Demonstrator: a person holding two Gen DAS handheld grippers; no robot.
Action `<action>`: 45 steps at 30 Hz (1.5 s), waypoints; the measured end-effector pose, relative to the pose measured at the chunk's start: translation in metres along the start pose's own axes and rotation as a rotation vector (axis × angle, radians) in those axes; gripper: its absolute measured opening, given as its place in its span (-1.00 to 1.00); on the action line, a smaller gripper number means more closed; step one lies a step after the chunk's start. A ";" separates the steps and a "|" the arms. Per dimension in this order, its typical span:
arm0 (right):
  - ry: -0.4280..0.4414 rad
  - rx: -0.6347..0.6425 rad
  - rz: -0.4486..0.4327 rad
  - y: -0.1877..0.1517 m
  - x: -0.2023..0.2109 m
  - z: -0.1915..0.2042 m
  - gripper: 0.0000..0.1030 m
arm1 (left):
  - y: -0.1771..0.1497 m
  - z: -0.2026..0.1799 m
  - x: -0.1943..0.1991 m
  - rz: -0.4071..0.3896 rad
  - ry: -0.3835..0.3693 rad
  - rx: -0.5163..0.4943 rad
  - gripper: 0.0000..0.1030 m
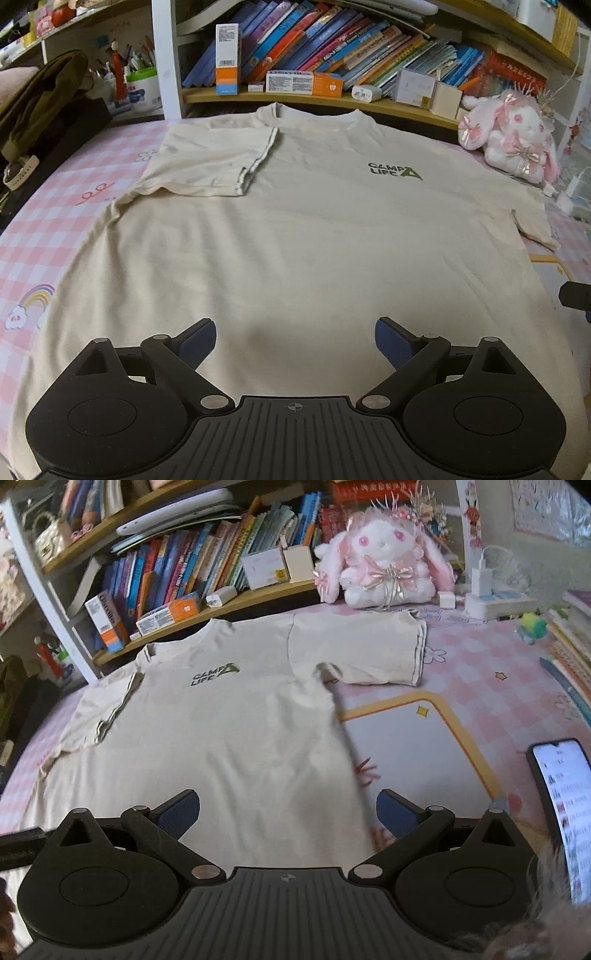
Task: Fold clothes
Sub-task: 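Grasp the sleeve nearest the right gripper and fold it inward, then lay the folded sleeve on the shirt body and open the right gripper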
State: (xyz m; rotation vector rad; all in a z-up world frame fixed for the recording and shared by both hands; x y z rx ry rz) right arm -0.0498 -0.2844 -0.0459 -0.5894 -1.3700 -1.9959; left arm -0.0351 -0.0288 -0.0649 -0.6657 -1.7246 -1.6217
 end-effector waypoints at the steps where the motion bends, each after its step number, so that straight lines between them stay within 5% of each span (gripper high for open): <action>1: 0.027 -0.008 0.015 0.005 -0.003 -0.008 1.00 | -0.001 -0.005 -0.001 0.003 0.010 0.006 0.84; 9: 0.127 -0.233 0.147 0.041 -0.039 -0.076 1.00 | -0.012 -0.026 0.002 0.047 0.115 0.054 0.84; 15: 0.253 -0.466 0.140 0.060 -0.061 -0.114 0.89 | -0.021 -0.025 0.009 0.082 0.192 0.085 0.84; 20: 0.317 -0.675 0.159 0.069 -0.081 -0.139 0.15 | -0.023 -0.028 0.010 0.104 0.225 0.080 0.84; 28: 0.304 -0.952 0.085 0.072 -0.096 -0.173 -0.14 | -0.022 -0.033 0.007 0.117 0.245 0.046 0.84; 33: 0.266 -0.977 0.055 0.077 -0.099 -0.180 -0.24 | -0.020 -0.034 0.006 0.114 0.240 0.038 0.84; 38: 0.200 -0.954 0.037 0.079 -0.101 -0.181 -0.57 | -0.020 -0.032 0.005 0.114 0.231 0.040 0.84; 40: 0.138 -0.908 0.041 0.081 -0.100 -0.178 -0.81 | -0.021 -0.029 0.005 0.113 0.228 0.046 0.84; 45: 0.049 -0.749 -0.010 0.097 -0.095 -0.161 -0.85 | -0.023 -0.016 0.006 0.107 0.223 0.058 0.84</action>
Point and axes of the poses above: each gripper's, at about its wrist camera, not at the fingertips, and x roughly against the way its jaws point, z to its left, y to its top, the point moved 2 cm from there along -x, roughly the way its jaws point, and after that the axes turned 3 degrees about y, right-handed, at the moved point
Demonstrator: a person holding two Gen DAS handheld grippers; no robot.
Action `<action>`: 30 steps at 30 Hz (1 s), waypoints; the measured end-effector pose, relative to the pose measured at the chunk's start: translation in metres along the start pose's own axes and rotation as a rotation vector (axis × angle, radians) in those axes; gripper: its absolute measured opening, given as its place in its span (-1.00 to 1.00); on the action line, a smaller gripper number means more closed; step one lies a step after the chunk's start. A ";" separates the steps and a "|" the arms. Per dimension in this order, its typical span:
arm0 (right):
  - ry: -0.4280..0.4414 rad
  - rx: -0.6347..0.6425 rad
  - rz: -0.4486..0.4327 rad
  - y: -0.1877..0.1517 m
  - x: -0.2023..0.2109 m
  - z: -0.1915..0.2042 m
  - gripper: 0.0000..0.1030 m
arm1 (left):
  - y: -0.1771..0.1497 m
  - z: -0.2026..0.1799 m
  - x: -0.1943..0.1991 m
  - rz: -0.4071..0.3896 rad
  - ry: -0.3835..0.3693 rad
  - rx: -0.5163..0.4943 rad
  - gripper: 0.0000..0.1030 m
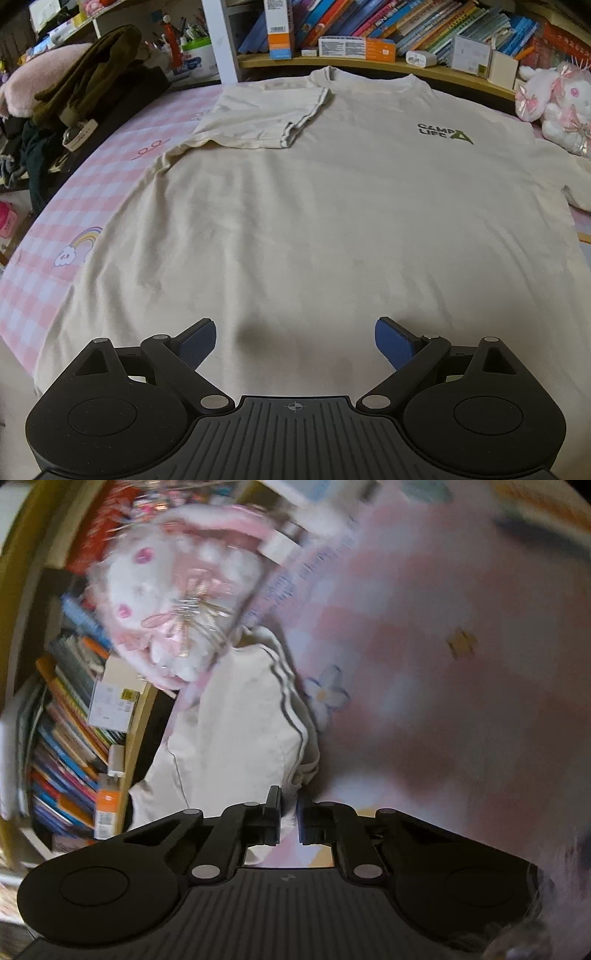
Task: Fold clothes
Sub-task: 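Lay the folded sleeve on the shirt body and open the right gripper, then grasp the shirt side edge with the right gripper and fold it over the body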
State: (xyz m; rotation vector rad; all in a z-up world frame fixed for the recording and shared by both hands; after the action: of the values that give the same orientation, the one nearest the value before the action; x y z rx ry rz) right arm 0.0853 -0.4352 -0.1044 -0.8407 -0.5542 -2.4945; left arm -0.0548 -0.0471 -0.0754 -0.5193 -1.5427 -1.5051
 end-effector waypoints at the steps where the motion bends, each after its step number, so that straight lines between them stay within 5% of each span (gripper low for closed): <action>1: -0.010 0.067 -0.015 0.000 0.000 0.011 -0.85 | 0.000 0.004 -0.001 -0.001 -0.002 0.005 0.84; 9: 0.012 0.770 -0.065 -0.045 -0.015 0.141 -0.85 | 0.004 0.038 -0.009 -0.007 -0.004 0.045 0.84; 15: 0.031 1.260 0.277 -0.154 -0.073 0.207 -0.85 | 0.007 0.058 -0.015 -0.004 -0.007 0.060 0.84; 18: 0.052 1.190 0.325 -0.162 -0.082 0.198 -0.55 | 0.005 0.065 -0.019 0.007 -0.007 0.067 0.84; 19: 0.062 1.162 0.338 -0.164 -0.084 0.195 -0.17 | 0.006 0.067 -0.021 0.015 -0.009 0.070 0.84; 20: 0.084 1.131 0.344 -0.162 -0.083 0.193 -0.04 | 0.006 0.068 -0.024 0.022 -0.010 0.074 0.84; 30: 0.132 0.881 0.272 -0.111 -0.047 0.168 0.11 | 0.012 0.059 -0.032 0.024 -0.050 0.037 0.84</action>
State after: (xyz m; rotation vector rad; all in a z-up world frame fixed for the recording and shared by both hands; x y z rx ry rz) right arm 0.1380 -0.2473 -0.0358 -0.3585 -1.2529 -1.7527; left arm -0.0461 0.0198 -0.0867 -0.5555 -1.5946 -1.4527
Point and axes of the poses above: each gripper's, at about its wrist camera, not at the fingertips, and x roughly against the way its jaws point, z to its left, y to its top, the point moved 2 cm from there along -x, roughly the way its jaws point, and after that the axes turned 3 degrees about y, right-handed, at the moved point
